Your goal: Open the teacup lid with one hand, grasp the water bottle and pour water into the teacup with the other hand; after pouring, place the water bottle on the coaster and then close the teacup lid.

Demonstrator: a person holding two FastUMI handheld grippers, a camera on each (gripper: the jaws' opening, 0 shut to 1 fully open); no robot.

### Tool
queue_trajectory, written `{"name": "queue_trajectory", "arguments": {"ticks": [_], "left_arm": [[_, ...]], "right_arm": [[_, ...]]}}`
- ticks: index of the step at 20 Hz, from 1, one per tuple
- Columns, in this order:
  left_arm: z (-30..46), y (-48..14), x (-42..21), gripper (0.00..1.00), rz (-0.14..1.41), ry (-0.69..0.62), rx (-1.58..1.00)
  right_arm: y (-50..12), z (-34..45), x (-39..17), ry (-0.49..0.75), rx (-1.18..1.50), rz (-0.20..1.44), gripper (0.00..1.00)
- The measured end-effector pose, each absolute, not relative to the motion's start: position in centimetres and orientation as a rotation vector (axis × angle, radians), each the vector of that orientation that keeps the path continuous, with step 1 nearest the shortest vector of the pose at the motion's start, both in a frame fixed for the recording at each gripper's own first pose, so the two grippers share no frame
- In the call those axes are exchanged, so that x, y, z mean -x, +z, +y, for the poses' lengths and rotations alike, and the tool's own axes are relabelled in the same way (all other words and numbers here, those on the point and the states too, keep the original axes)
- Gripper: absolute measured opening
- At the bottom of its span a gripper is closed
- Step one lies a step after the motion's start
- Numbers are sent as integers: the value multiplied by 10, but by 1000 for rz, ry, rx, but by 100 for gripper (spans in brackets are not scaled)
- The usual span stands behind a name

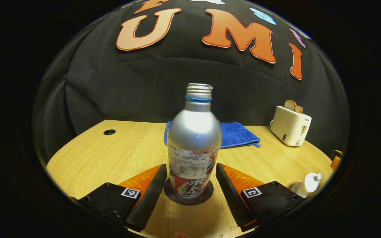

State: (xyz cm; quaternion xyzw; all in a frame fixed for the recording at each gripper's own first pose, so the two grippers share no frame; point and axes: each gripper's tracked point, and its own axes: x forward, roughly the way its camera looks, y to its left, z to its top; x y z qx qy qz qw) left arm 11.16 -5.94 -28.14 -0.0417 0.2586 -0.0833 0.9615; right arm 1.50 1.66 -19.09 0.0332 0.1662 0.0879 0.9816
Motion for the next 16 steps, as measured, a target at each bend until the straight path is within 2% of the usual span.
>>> {"name": "queue_trajectory", "arguments": {"ticks": [3, 9, 16], "left_arm": [[-60, -260, -92, 96, 484, -184, 67], [-37, -178, -51, 96, 303, -141, 48], [-6, -98, 14, 96, 128, -50, 53]], "right_arm": [[-176, 19, -8, 179, -62, 312, 71], [-147, 29, 1, 167, -43, 257, 72], [-106, 43, 13, 171, -41, 151, 87]]}}
